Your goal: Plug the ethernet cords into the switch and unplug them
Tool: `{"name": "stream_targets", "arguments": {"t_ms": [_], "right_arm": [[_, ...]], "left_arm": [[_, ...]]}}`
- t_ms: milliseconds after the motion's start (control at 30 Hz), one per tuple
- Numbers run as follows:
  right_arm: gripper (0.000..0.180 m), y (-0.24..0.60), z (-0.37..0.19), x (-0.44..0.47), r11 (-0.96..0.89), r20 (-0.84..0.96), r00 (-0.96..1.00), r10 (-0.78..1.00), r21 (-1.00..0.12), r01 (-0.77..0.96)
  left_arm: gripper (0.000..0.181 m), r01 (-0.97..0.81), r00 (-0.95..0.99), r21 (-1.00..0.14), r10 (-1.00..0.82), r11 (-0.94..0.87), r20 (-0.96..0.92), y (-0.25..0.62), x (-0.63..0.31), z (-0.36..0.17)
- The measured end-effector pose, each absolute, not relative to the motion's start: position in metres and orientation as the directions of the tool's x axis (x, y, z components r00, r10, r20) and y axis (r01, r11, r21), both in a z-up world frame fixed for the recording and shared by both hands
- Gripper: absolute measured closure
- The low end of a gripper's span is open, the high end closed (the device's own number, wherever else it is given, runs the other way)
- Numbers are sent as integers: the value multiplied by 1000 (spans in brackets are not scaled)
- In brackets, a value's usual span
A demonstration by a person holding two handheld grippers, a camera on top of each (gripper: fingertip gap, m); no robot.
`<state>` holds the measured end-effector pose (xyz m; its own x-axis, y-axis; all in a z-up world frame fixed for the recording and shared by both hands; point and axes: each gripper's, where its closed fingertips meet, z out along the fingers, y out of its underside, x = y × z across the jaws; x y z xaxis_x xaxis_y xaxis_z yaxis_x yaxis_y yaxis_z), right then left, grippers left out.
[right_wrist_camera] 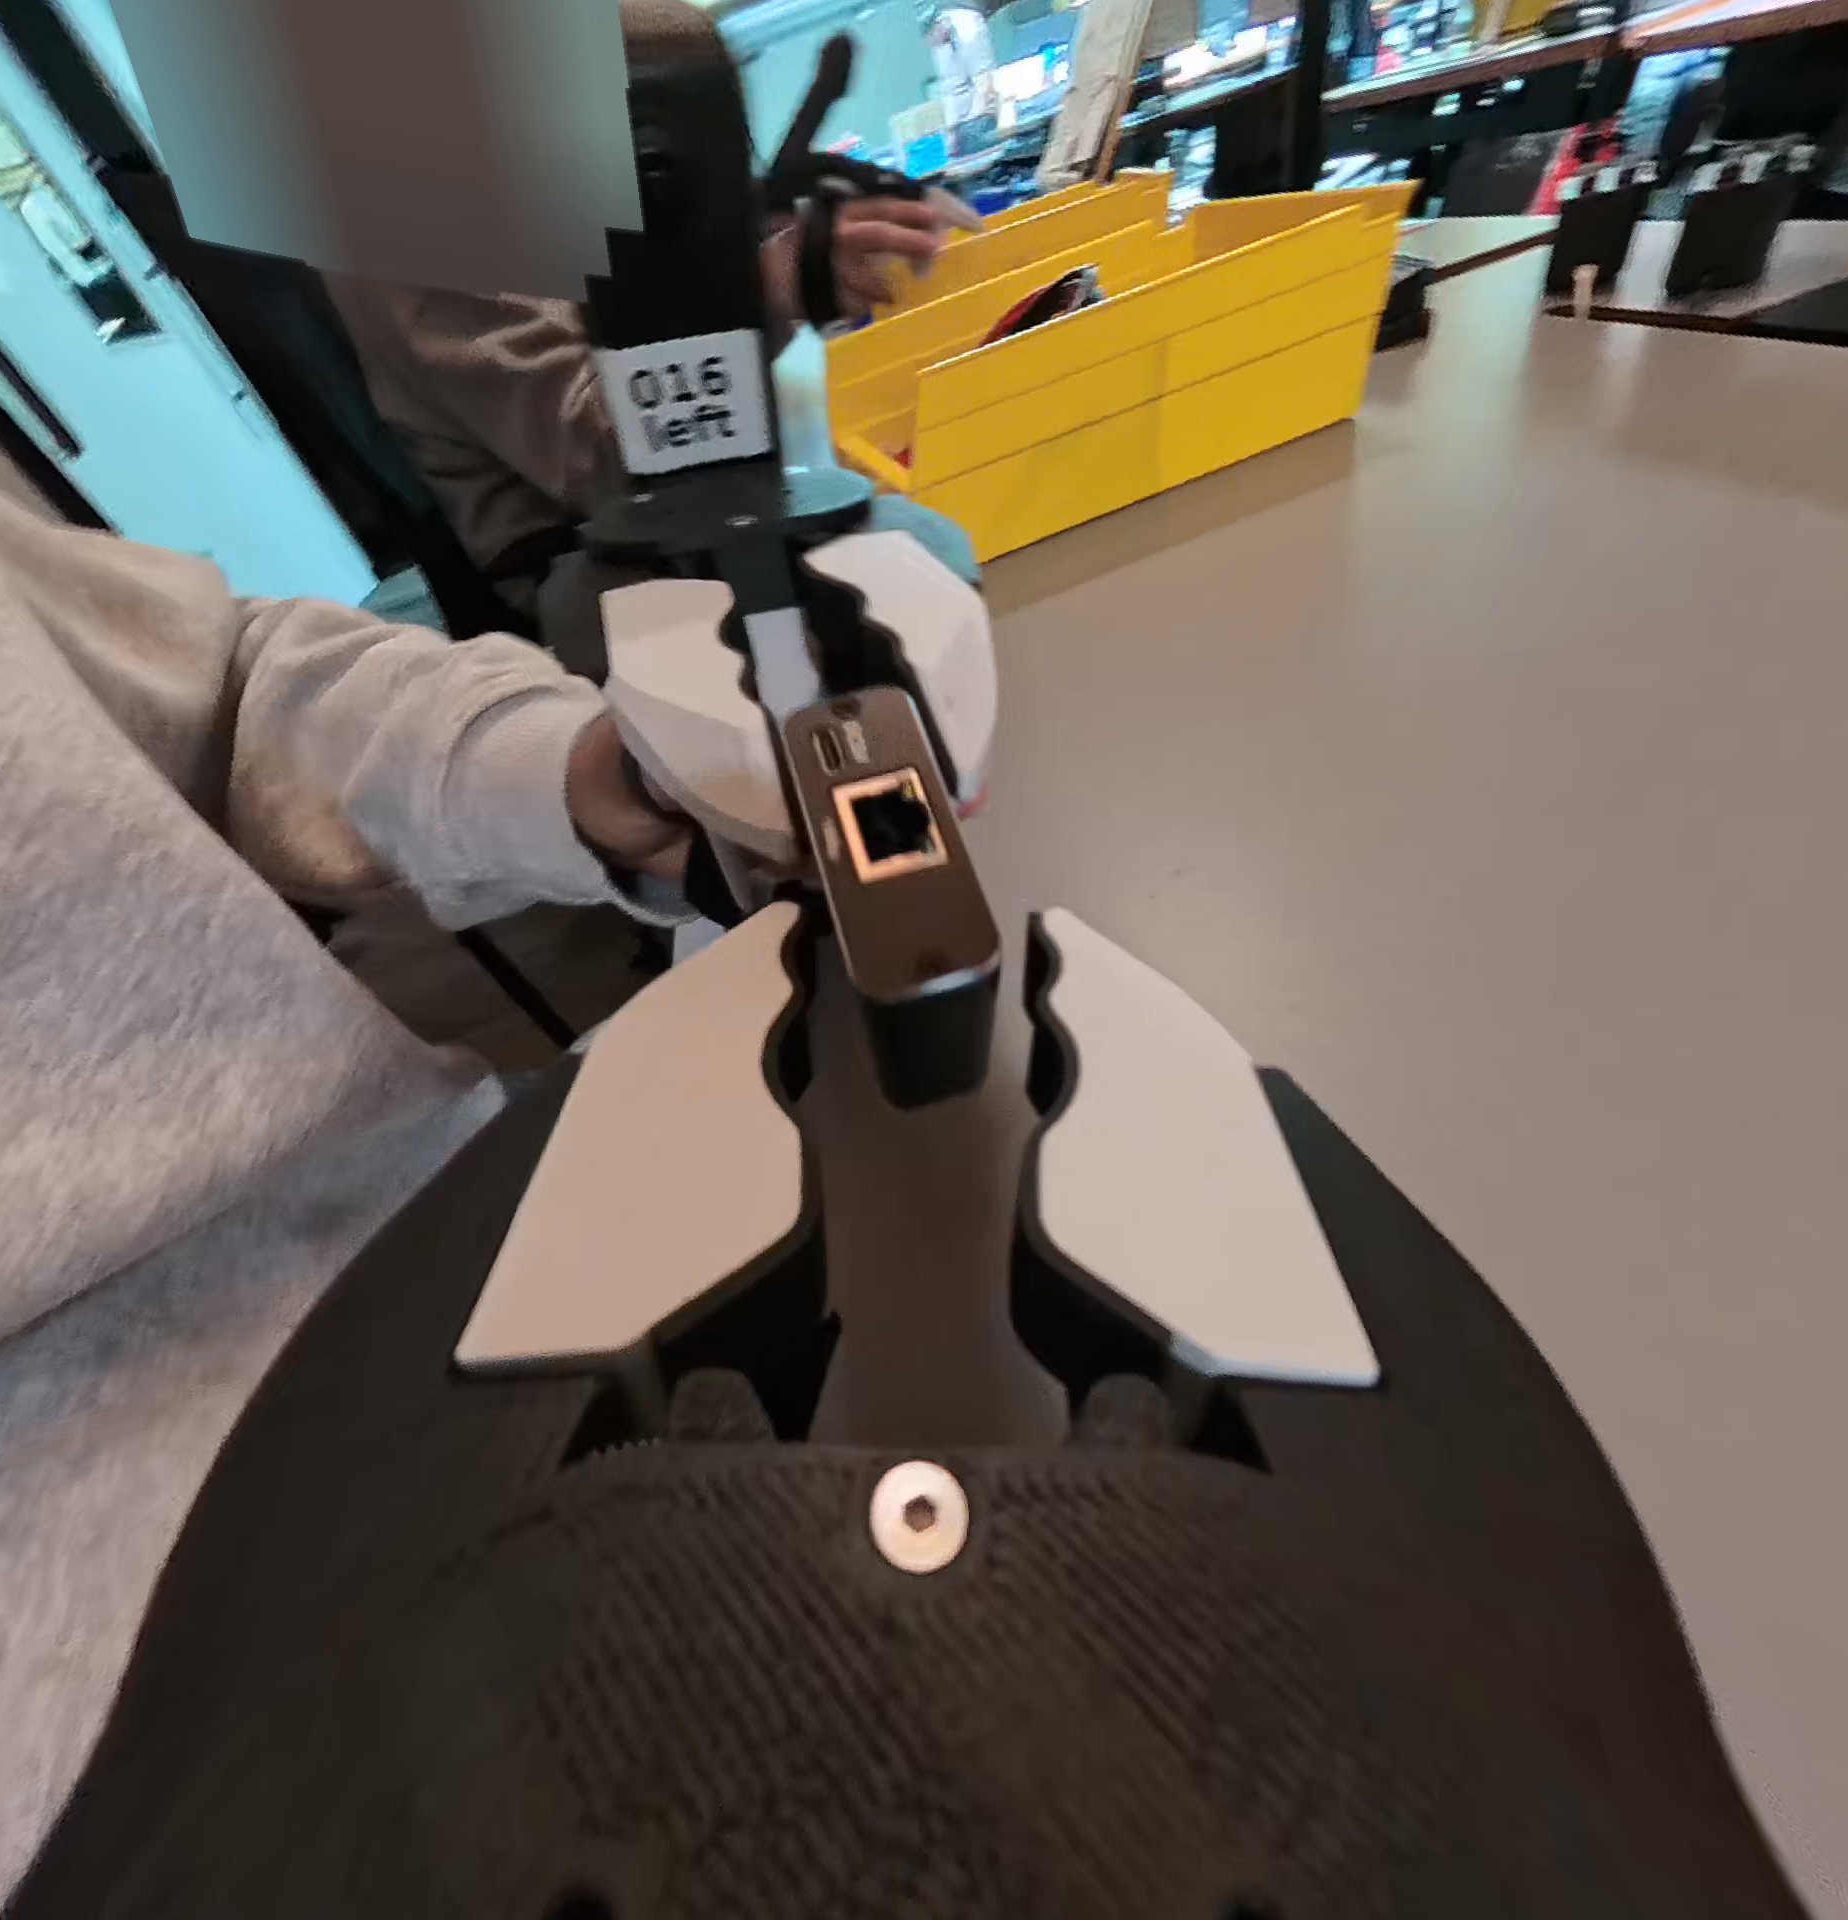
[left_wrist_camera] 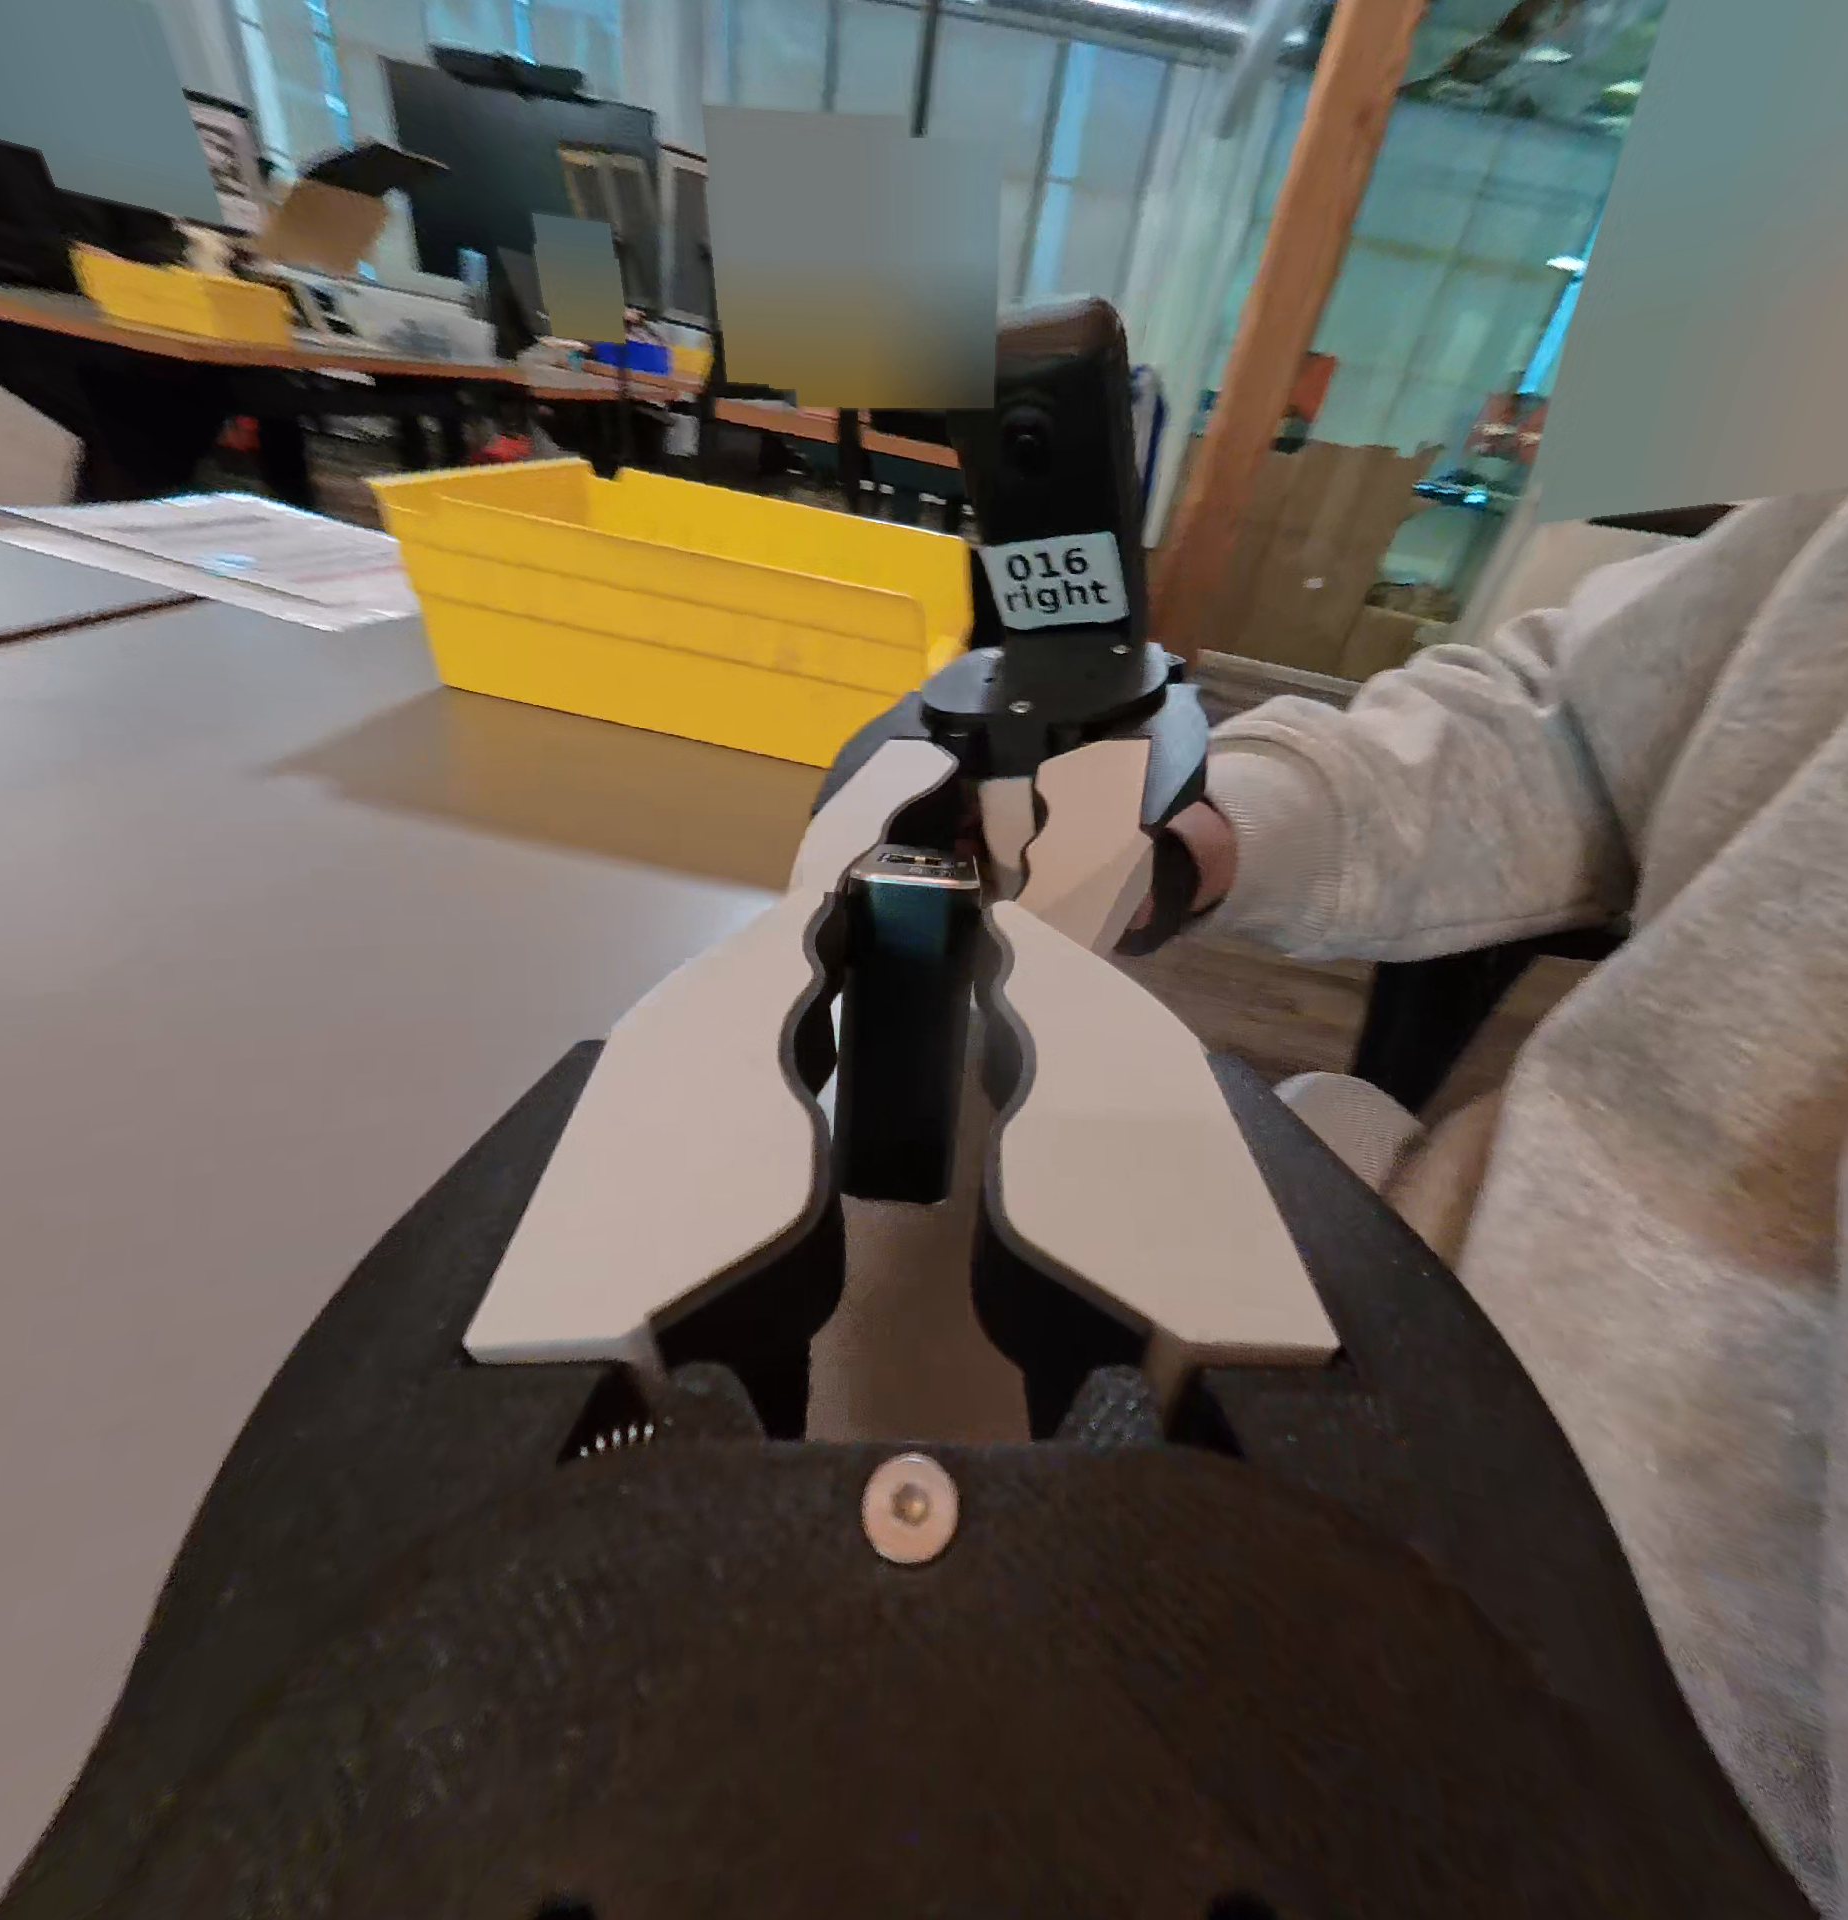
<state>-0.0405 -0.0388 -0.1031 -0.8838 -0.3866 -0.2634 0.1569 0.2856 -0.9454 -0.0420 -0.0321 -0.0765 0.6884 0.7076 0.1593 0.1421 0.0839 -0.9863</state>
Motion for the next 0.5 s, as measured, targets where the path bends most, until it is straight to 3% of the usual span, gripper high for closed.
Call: {"name": "stream_targets", "arguments": {"t_ms": [100,200,367,433,500], "right_arm": [[130,-40,-101,-58,272,-338,-886,-318,-927,256],[129,-40,-100,-68,270,-411,-862,-297,-902,337],[115,-41,-98,-64,260,-433,-852,-293,-894,365],[103,-43,-100,-57,275,-441,-846,-298,-889,366],[101,-44,-102,-50,298,-462,-833,-305,-877,378]], "left_arm": [[156,92,603,-996,795,17,69,-50,-46,-72],[157,93,539,-982,838,-162,-87,-57,-49,-81],[157,98,473,-841,768,-532,-431,-50,-51,-102],[156,86,468,-791,725,-606,-505,-42,-50,-105],[156,77,469,-754,691,-653,-550,-35,-49,-107]]}}
